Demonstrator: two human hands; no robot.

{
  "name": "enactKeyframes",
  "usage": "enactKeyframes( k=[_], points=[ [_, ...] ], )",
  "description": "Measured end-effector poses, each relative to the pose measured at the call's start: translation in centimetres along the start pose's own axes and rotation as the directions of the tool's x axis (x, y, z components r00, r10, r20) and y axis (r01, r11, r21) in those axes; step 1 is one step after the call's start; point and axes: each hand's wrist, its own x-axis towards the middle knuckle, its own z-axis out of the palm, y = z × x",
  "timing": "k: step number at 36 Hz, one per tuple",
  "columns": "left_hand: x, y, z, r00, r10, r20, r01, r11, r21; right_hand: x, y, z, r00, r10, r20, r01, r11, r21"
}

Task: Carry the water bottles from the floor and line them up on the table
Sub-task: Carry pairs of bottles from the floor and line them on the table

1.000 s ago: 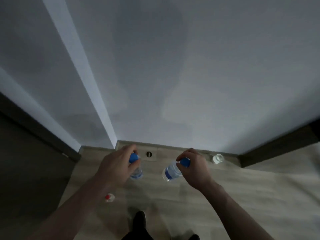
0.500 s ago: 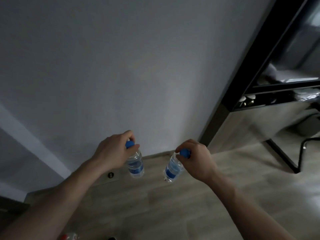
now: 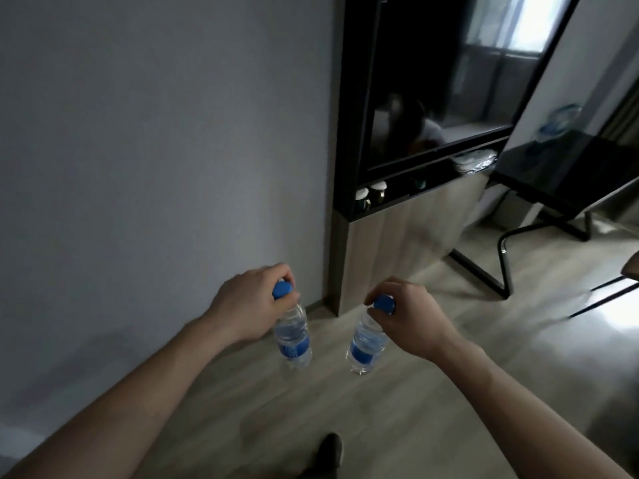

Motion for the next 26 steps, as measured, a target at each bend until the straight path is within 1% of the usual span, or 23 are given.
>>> enactKeyframes(
  k=[6, 10, 16, 19, 26],
  points=[
    [7.4, 5.9, 4.0, 0.994, 0.094, 0.053, -0.095, 0.995, 0.028, 1.3, 7.4, -4.4, 0.995, 0.087, -0.055, -0.087, 0.996, 0.013],
    [13.3, 9.4, 6.9, 0.984, 0.162, 0.07, -0.164, 0.986, 0.022, 3.8, 12.5, -7.6, 0.99, 0.129, -0.065, -0.131, 0.991, -0.023],
    [22.3, 15.1, 10.3, 0.973, 0.208, 0.099, -0.206, 0.978, -0.025, 7.6, 19.9, -13.1, 0.98, 0.189, -0.058, -0.192, 0.979, -0.064],
    [27.1, 18.6, 11.9, 0.962, 0.245, 0.116, -0.241, 0.969, -0.05, 9.3, 23.9, -16.3, 0.971, 0.219, -0.098, -0.226, 0.972, -0.069],
    [36.5, 27.6, 14.6, 0.922, 0.35, 0.164, -0.346, 0.937, -0.05, 11.4, 32.0, -22.5, 0.942, 0.275, -0.193, -0.289, 0.956, -0.048]
  ],
)
